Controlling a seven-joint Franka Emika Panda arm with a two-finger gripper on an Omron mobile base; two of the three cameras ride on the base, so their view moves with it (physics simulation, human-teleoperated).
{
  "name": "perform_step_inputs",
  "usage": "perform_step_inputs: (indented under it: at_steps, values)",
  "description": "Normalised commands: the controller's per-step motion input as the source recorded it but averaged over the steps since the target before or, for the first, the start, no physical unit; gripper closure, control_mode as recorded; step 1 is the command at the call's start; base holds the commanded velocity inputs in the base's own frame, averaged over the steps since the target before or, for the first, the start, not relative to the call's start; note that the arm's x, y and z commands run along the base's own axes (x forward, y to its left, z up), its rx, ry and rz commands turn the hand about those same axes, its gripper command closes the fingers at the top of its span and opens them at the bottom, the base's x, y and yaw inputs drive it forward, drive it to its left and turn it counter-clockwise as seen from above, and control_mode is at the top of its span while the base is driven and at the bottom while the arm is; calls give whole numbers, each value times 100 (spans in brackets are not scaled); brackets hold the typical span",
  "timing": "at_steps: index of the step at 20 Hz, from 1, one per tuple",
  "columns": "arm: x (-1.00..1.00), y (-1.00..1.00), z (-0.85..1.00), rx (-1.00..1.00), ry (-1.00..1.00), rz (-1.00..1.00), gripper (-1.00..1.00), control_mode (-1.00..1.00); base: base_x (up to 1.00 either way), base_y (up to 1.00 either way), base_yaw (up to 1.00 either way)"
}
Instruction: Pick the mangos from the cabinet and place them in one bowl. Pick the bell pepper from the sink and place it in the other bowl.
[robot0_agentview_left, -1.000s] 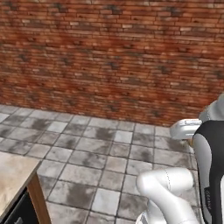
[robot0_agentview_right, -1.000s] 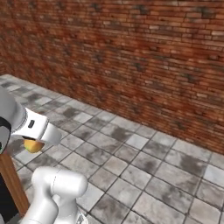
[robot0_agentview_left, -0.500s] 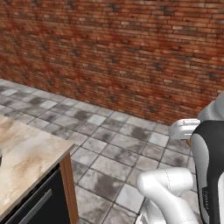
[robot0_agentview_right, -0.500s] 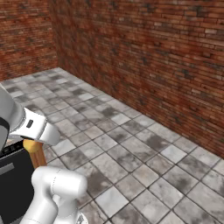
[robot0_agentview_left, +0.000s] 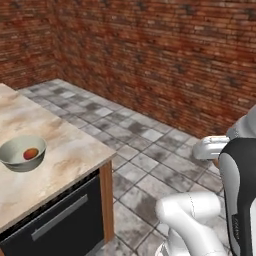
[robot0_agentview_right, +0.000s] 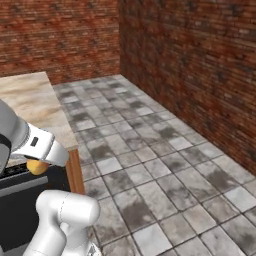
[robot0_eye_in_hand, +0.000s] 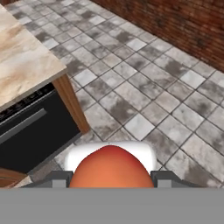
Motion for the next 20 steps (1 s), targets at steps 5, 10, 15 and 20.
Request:
perform_step_inputs:
  at_steps: [5, 10, 15, 20]
  values:
    - [0, 0, 0, 0, 0, 0, 100, 100, 0, 21, 50]
    - [0, 0, 0, 0, 0, 0, 100, 100, 18, 14, 48]
    - [0, 0, 0, 0, 0, 0, 100, 100, 23, 12, 45]
    - [0, 0, 0, 0, 0, 0, 100, 100, 28, 28, 37]
